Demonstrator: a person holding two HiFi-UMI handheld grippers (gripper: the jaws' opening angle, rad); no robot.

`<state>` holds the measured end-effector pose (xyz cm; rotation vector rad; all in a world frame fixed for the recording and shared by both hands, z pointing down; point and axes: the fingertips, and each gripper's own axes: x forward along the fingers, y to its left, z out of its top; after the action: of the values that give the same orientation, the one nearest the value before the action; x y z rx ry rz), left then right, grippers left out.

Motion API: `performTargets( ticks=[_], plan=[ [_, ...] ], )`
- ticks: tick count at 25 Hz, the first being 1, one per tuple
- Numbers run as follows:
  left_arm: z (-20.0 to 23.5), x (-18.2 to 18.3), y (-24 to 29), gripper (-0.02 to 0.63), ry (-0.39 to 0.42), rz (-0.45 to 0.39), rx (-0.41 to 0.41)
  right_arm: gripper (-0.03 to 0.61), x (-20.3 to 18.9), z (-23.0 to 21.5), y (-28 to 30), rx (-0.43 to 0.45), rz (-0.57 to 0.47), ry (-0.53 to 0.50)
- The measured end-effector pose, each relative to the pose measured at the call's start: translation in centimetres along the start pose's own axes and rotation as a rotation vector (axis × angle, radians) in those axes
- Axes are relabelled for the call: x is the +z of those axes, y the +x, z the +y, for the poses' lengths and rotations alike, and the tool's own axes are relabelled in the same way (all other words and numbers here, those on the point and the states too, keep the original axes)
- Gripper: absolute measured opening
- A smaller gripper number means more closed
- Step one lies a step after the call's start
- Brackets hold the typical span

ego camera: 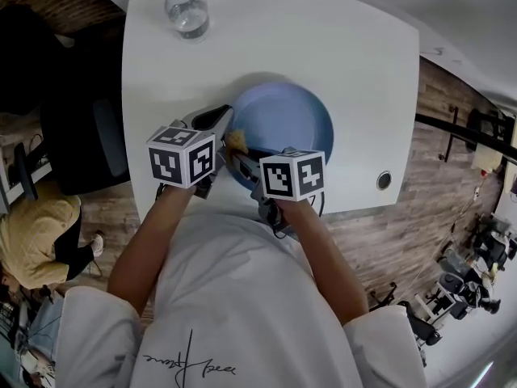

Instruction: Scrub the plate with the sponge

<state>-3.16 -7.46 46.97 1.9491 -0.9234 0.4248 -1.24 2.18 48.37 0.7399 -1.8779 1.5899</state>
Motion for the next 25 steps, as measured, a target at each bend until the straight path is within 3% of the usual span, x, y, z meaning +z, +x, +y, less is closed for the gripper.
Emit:
performTargets(
  ticks=[4,13,18,25],
  plan=[
    [0.1,0.0,0.0,0.017,0.005,-0.006,0.011,0.04,-1.0,-0.1,-0.1,0.017,0.069,-0.043],
    [-0.3,0.1,0.0,0.017,0.016,-0.025,0.036,0.04,-4.0,-0.1,-1.1,0.089,0.266,-0.015],
    [-0.5,0.1,0.1,0.018,0.029,-0.034,0.04,0.04,-5.4,-0.8,-1.8,0.038,0.33,-0.12],
    [-0.4,0.0,-0.1,0.018,0.037,-0.023,0.034,0.04,-5.8,-1.3,-2.3,0.029,0.378,-0.149]
  ],
)
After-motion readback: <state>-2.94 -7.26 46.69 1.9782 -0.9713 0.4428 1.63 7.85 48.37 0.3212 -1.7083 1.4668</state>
